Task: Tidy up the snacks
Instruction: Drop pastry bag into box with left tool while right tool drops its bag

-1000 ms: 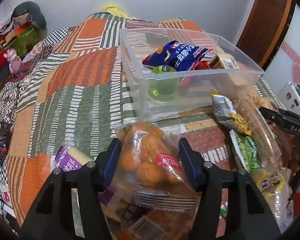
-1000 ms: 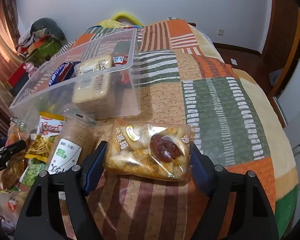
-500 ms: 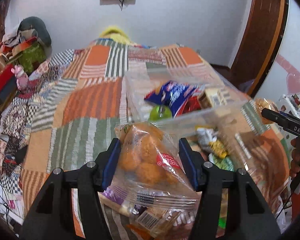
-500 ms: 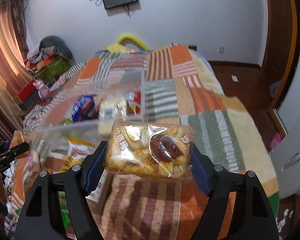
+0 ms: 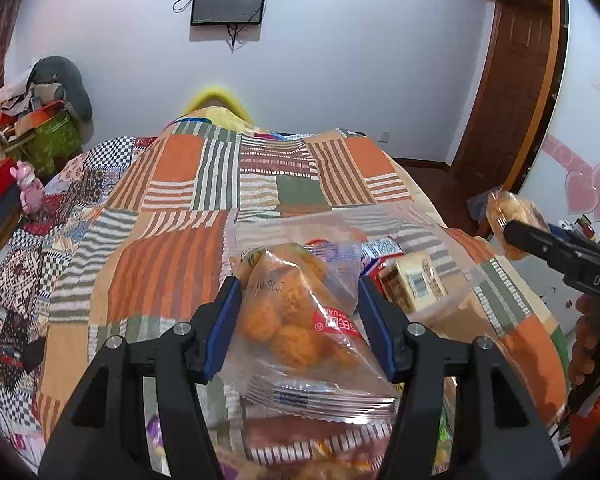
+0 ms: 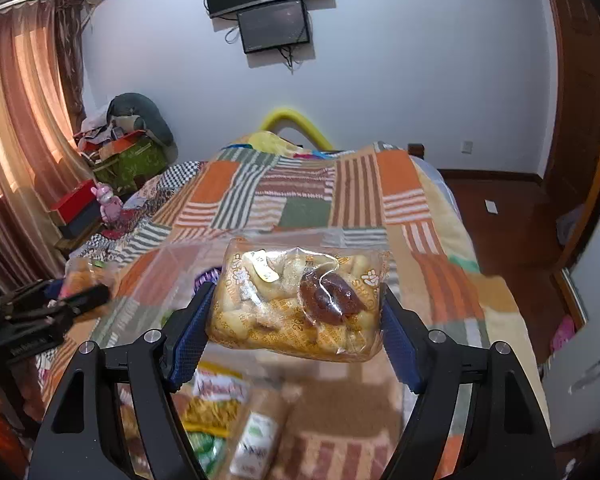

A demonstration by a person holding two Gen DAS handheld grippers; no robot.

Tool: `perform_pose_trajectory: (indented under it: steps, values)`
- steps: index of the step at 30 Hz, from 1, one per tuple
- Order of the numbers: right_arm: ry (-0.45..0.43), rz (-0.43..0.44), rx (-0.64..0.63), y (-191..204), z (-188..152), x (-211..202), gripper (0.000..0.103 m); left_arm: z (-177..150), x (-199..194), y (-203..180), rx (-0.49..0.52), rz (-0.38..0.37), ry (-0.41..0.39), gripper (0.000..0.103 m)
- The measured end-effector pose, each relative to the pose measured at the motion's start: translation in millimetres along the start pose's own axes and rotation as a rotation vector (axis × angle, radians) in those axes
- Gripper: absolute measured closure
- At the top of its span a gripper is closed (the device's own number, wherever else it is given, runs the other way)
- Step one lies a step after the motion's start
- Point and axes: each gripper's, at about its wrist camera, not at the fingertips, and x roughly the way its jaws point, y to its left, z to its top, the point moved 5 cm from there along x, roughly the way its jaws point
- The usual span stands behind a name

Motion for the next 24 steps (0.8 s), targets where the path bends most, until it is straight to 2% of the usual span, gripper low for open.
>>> perform_pose_trajectory:
  steps: [4, 10, 17, 24]
  values:
    - [-0.004, 0.010, -0.016, 7.5, 11.1, 16.4, 0.029, 11.2, 21.2, 0.4, -0.006, -0.005, 0.011, 0.044]
    - [0.040, 0.029, -0.039, 18.9, 18.7, 54.4, 0.029, 21.5, 51.9, 3.5, -0.007, -0.001, 0.031, 0.044]
    - [0.124, 0.036, -0.053, 22.4, 14.5, 95.1, 0.029, 22.2, 87.4, 6.9, -0.003, -0.003, 0.079, 0.044]
    - [0.173, 0.037, -0.081, 25.6, 8.2, 109.5, 0.028, 19.0, 104.8, 11.4, -0.025, 0.032, 0.095, 0.043]
